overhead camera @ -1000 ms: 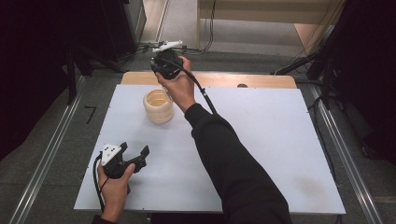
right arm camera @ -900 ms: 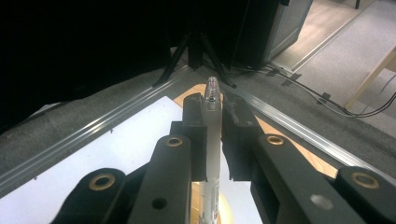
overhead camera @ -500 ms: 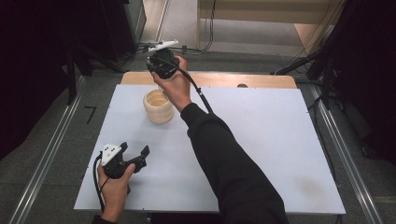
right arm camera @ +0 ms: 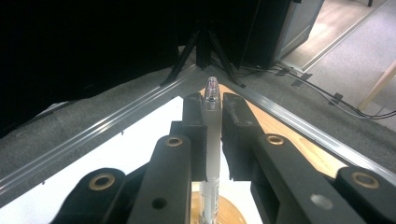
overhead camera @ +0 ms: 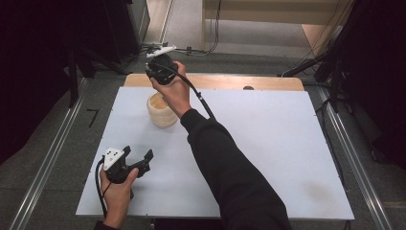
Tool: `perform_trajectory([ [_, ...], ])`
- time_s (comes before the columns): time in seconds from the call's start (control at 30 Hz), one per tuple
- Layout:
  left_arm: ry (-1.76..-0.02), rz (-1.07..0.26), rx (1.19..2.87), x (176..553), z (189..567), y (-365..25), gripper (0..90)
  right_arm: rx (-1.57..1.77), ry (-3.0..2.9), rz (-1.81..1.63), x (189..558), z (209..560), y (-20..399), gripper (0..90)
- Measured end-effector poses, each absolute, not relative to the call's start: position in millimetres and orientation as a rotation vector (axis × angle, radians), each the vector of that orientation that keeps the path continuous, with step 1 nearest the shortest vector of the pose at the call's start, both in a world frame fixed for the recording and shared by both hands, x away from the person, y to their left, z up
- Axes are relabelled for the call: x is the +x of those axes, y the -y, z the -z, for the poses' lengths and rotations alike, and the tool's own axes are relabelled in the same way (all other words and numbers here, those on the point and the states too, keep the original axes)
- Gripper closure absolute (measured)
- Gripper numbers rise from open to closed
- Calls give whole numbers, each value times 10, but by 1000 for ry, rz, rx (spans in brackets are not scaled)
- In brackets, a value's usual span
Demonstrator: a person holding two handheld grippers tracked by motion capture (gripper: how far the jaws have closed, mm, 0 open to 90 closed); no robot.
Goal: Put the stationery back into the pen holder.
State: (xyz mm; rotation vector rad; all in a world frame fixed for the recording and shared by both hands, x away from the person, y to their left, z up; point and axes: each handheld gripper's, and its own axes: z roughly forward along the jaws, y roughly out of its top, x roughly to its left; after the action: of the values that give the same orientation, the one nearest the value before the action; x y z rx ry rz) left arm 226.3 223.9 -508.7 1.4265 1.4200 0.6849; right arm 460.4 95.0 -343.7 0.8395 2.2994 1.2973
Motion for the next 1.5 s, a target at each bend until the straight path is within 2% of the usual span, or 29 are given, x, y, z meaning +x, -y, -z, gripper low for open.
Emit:
perform_trajectory([
  [0.47,-1421,-680,1429,2260,5090,-2239,113,859,-2359,-1284,4620,3724,-952,775],
  [0.57,-1421,-681,1431,2260,5092,-2242,114,866,-2374,-1290,4632,3758,-939,725],
  [0.77,-1420,-679,1432,2259,5093,-2238,113,875,-2389,-1292,4624,3783,-921,694],
  [1.0,-1421,-677,1437,2259,5096,-2240,114,891,-2387,-1327,4620,3798,-872,618],
  [1.23,-1420,-674,1435,2260,5100,-2234,114,894,-2405,-1354,4618,3817,-817,480],
  [1.5,-1419,-678,1437,2260,5101,-2230,114,901,-2404,-1365,4585,3858,-749,367],
])
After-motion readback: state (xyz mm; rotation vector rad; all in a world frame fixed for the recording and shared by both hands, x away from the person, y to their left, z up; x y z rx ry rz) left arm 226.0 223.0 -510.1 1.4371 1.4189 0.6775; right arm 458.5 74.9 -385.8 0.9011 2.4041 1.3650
